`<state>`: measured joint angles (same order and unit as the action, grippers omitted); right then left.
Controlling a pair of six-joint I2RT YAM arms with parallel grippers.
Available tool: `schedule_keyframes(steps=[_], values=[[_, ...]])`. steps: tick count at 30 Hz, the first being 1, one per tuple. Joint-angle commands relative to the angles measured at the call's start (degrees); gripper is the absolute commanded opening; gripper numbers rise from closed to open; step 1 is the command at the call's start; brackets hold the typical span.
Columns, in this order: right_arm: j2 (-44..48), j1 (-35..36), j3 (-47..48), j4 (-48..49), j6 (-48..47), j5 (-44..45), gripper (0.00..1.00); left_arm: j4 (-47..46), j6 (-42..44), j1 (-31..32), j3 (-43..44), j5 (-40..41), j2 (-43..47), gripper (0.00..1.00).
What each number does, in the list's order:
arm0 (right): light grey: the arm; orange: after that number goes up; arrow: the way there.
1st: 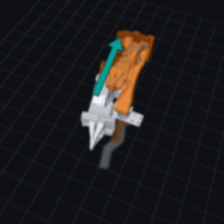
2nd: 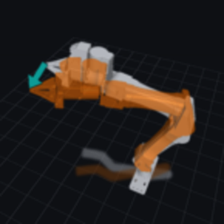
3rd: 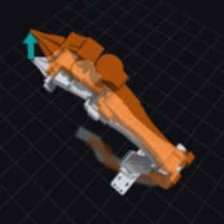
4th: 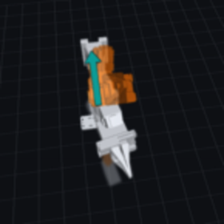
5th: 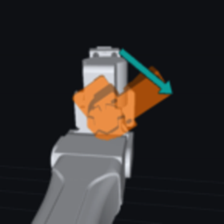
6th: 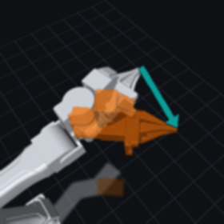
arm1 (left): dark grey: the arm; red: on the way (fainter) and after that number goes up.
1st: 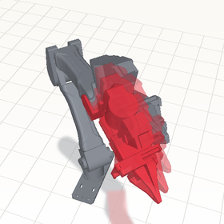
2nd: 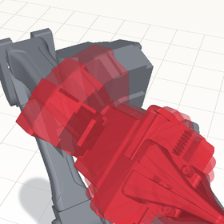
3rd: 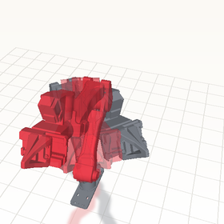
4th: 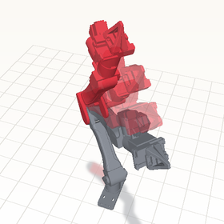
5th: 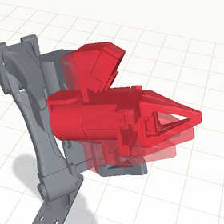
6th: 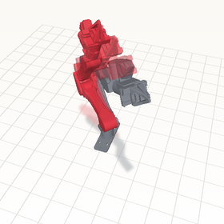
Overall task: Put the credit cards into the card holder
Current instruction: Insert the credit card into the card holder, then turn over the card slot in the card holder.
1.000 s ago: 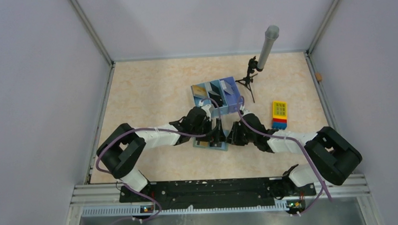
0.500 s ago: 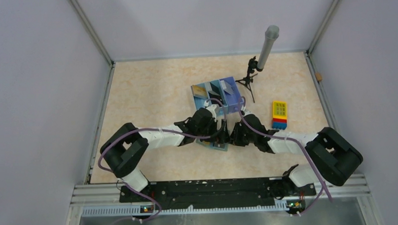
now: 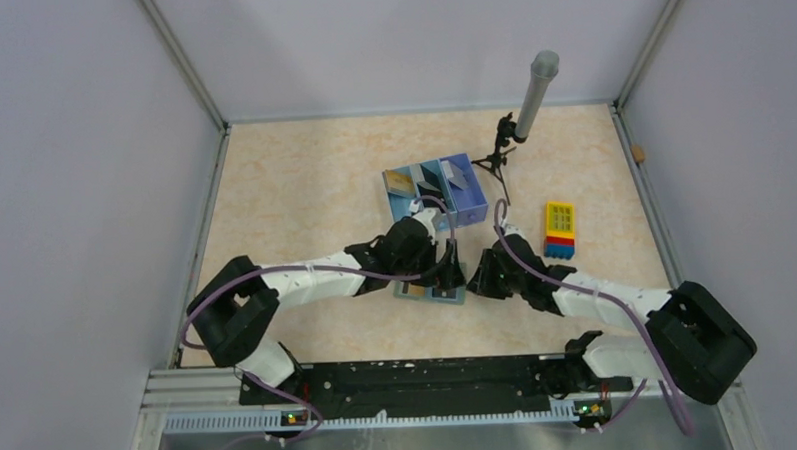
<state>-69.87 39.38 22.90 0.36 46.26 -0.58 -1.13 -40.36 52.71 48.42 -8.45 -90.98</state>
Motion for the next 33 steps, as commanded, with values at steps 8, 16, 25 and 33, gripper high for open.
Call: schedule_keyframes(steps=[8,16,25,33], values=[[7.0,0.5,1.0,-2.5,-2.0,-3.6,0.3,12.6,4.3,-2.1,0.8,12.3,10.8,0.99],[1.2,0.5,1.1,4.8,-1.0,-8.8,0.27,13.0,3.0,-6.2,-3.2,14.3,10.4,0.96],[-2.4,0.5,0.4,9.3,0.3,-11.5,0.23,14.0,3.6,-6.6,-3.7,17.6,7.6,0.77],[-3.0,0.6,0.4,8.4,0.6,-10.7,0.2,13.9,3.2,-6.8,-3.8,17.6,5.8,0.69]])
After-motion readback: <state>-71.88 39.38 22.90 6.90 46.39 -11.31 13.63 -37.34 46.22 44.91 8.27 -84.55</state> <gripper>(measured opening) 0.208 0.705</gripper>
